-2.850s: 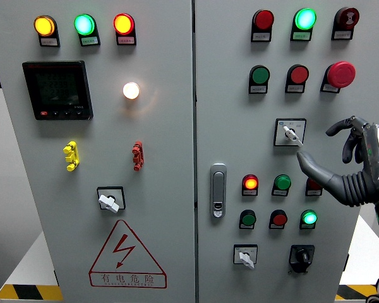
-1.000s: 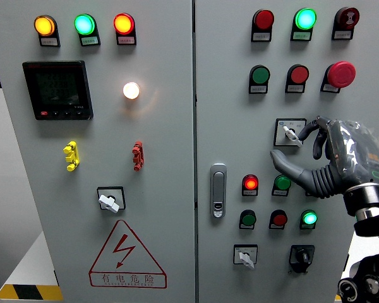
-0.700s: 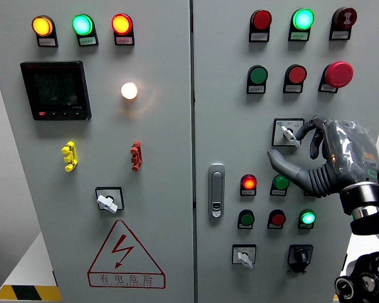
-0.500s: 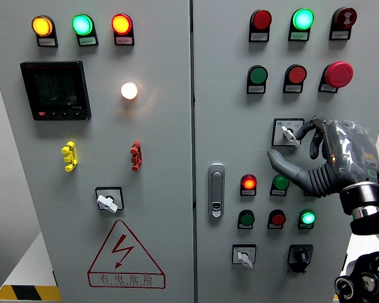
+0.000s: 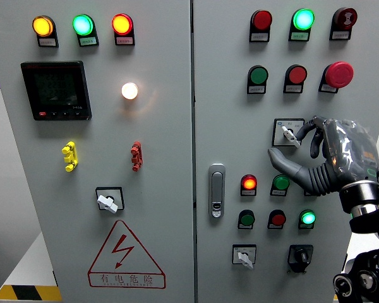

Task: Rotate and turn off gray switch
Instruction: 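Close the right hand fingers around the white switch knob, then twist the held knob with the right hand to the upright position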

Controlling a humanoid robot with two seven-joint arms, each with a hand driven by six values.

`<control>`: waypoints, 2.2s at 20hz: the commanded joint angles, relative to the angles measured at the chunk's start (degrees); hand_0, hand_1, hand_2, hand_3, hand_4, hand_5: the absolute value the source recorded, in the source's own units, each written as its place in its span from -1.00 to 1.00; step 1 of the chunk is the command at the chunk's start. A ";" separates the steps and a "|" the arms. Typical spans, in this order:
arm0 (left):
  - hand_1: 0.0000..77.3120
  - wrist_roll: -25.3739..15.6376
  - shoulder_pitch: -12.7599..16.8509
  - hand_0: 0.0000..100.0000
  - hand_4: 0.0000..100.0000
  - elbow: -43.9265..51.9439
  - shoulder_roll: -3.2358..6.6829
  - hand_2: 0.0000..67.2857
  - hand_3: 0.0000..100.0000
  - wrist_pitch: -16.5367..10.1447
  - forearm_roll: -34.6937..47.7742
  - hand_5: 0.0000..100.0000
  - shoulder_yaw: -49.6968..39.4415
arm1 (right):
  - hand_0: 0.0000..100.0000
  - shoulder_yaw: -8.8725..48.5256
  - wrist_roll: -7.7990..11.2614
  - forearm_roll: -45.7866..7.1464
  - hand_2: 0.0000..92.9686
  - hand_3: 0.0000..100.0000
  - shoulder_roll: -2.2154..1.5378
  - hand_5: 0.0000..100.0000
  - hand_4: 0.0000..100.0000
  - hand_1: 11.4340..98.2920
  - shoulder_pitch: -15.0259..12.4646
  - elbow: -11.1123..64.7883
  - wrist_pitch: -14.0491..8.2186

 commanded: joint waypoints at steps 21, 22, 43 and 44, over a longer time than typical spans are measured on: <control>-1.00 -0.07 0.00 -1.00 -0.81 0.00 0.00 -0.61 -0.63 0.00 0.00 -0.76 0.00 | -0.33 -0.55 -1.39 -0.40 0.35 0.84 0.00 0.86 0.95 -0.42 1.13 -0.92 -0.10; -1.00 0.02 0.00 -1.00 -0.81 0.00 0.00 -0.61 -0.63 0.00 0.09 -0.76 0.00 | -0.32 -0.64 -1.65 -0.40 0.35 0.84 0.00 0.86 0.95 -0.42 1.13 -0.92 -0.10; -1.00 0.02 0.00 -1.00 -0.81 0.00 0.00 -0.61 -0.63 0.00 0.00 -0.76 0.00 | -0.17 -0.64 -2.80 -1.54 0.47 0.84 0.00 0.88 0.95 -0.46 1.39 -1.45 -0.10; -1.00 0.02 0.00 -1.00 -0.81 0.00 0.00 -0.61 -0.63 0.00 0.00 -0.76 0.00 | -0.17 -0.64 -2.80 -1.54 0.47 0.84 0.00 0.88 0.95 -0.46 1.39 -1.45 -0.10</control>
